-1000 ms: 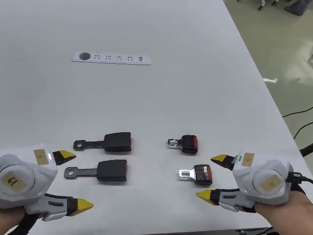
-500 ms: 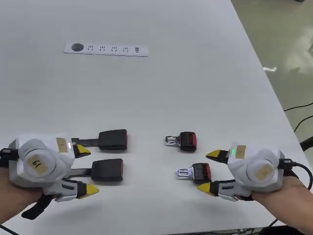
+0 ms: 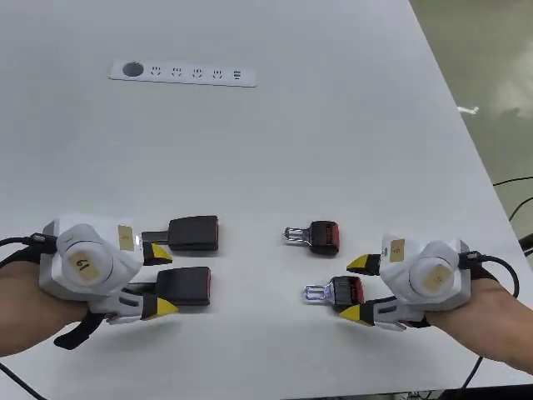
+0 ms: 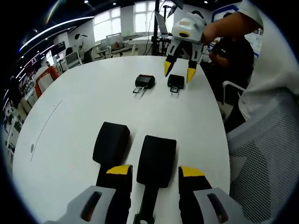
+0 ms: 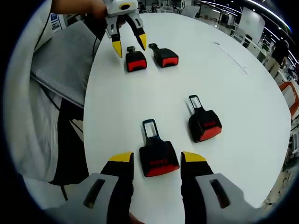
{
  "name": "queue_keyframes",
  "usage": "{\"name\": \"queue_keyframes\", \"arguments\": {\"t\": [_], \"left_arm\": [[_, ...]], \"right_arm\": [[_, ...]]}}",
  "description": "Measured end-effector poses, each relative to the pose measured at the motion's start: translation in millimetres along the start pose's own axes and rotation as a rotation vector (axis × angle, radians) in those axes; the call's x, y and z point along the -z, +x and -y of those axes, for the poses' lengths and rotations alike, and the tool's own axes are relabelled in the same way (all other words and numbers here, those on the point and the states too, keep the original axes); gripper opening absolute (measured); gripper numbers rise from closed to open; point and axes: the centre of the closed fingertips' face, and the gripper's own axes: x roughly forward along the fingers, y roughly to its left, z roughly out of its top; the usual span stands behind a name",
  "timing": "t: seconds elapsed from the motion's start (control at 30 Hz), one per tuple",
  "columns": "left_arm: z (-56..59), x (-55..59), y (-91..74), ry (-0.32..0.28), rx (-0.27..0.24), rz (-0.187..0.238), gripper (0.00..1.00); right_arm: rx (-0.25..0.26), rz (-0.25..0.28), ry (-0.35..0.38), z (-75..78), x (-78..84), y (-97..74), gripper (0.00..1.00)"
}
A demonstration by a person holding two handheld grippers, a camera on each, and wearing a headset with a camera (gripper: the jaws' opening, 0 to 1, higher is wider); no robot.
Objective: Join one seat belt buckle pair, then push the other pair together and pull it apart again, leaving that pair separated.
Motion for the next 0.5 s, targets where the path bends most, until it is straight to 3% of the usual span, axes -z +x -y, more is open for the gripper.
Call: {"name": "queue_keyframes", "arguments": {"t": [0.2, 0.5], "left_arm": [[-1.7, 5.5, 7.9, 0.006, 0.022, -0.023, 0.4], [-2.2, 11.3, 12.1, 0.067, 0.047, -0.063, 0.35]], "right_arm": [[-0.02, -0.029, -0.039, -0.7, 7.5, 7.5, 0.36], [-0.046, -0.062, -0.078, 1.3, 13.1, 13.9, 0.35]]}}
